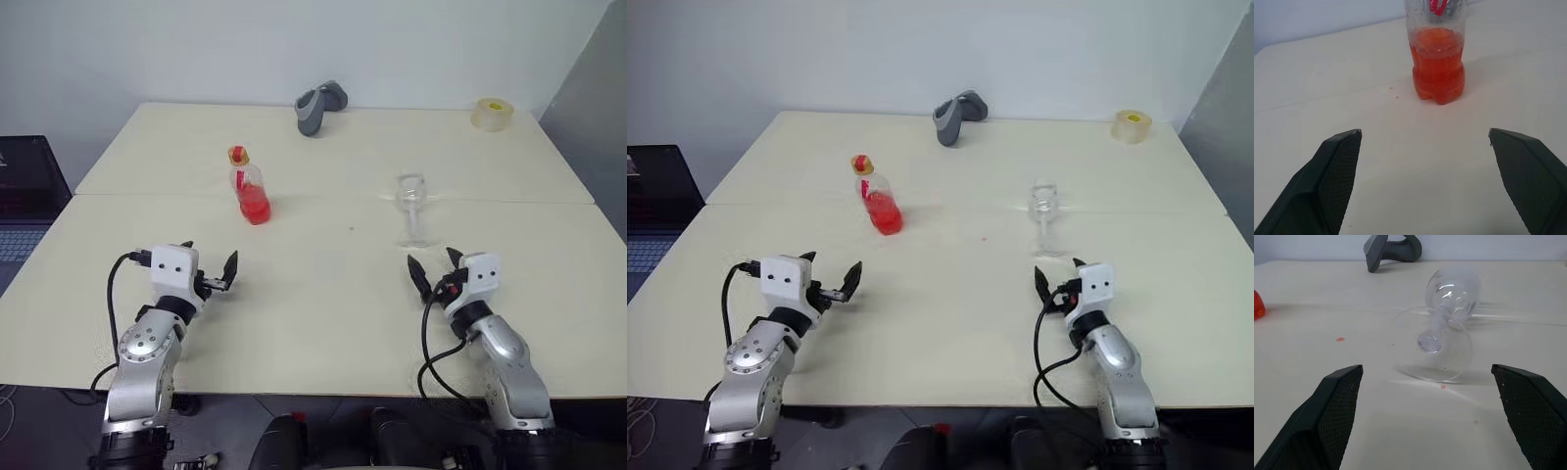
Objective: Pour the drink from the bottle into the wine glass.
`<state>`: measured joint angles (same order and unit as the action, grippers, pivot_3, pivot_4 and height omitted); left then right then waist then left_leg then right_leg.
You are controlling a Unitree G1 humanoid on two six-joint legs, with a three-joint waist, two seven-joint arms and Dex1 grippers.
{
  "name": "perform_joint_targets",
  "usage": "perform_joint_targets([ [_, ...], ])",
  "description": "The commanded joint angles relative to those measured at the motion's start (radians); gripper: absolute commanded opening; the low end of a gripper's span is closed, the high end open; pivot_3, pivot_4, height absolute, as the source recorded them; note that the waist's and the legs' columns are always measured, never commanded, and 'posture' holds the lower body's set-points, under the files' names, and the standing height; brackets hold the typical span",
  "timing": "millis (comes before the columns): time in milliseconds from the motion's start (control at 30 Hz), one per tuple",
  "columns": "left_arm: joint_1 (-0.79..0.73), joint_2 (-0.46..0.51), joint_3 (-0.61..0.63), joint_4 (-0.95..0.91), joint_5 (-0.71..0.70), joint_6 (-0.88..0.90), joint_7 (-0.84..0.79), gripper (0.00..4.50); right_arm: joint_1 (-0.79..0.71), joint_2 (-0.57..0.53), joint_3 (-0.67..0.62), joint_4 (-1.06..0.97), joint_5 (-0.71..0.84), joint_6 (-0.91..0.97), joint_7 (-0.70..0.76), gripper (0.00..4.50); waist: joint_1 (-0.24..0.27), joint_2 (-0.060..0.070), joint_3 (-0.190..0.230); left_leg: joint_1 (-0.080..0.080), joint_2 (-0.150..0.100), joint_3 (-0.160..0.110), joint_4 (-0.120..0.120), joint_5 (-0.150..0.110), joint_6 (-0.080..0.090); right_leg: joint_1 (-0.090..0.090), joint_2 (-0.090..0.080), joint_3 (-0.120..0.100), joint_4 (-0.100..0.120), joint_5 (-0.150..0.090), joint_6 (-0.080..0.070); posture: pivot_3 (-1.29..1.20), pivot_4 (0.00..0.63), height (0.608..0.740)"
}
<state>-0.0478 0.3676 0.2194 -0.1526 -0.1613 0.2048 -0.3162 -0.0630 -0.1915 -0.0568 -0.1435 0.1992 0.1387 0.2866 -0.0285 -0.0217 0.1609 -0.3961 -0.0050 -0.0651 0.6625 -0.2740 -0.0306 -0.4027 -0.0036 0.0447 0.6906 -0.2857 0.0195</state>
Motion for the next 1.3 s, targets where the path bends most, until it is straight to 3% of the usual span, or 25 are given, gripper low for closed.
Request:
perform_joint_targets([
  [33, 0.004, -0.001, -0.011, -0.025, 0.003, -0.045, -0.006, 4.47, -0.014, -0.013, -0.01, -0.006, 0.003, -0.028, 0.018, 4.5, 0.0, 0.0, 0.0, 0.0, 0.0, 0.0, 0.0, 0.0, 0.0, 0.0, 0.0, 0.0, 0.0, 0.0, 0.0, 0.0, 0.15, 0.74],
  [767, -0.019, 0.024, -0.054, 0.042, 0.005, -0.16, -0.108, 4.47, -0.003, -0.109, 0.083, -0.106, 0.058, 0.06, 0.215, 4.5, 0.0, 0.0, 0.0, 0.0, 0.0, 0.0, 0.0, 0.0, 0.0, 0.0, 0.0, 0.0, 0.0, 0.0, 0.0, 0.0, 0.15, 0.74],
  [1000, -0.174, -0.019, -0.049, 0.168, -0.013, -0.129, -0.069, 4.47, -0.075, -0.192, 0.144, -0.258, 0.151, 0.205, 0.338, 4.5, 0.001, 0.0, 0.0, 0.0, 0.0, -0.002, 0.001, 0.0, 0.0, 0.002, 0.0, -0.002, -0.001, 0.0, 0.0, 0.0, 0.15, 0.74],
  [1300, -0.481, -0.028, -0.087, 0.572, 0.056, -0.141, -0.021, 4.47, -0.219, -0.177, 0.154, -0.31, 0.206, 0.314, 0.328, 4.5, 0.001, 0.0, 0.0, 0.0, -0.002, -0.006, 0.002, 0.0, 0.0, 0.005, 0.0, -0.005, -0.003, 0.0, 0.0, 0.0, 0.15, 0.74],
])
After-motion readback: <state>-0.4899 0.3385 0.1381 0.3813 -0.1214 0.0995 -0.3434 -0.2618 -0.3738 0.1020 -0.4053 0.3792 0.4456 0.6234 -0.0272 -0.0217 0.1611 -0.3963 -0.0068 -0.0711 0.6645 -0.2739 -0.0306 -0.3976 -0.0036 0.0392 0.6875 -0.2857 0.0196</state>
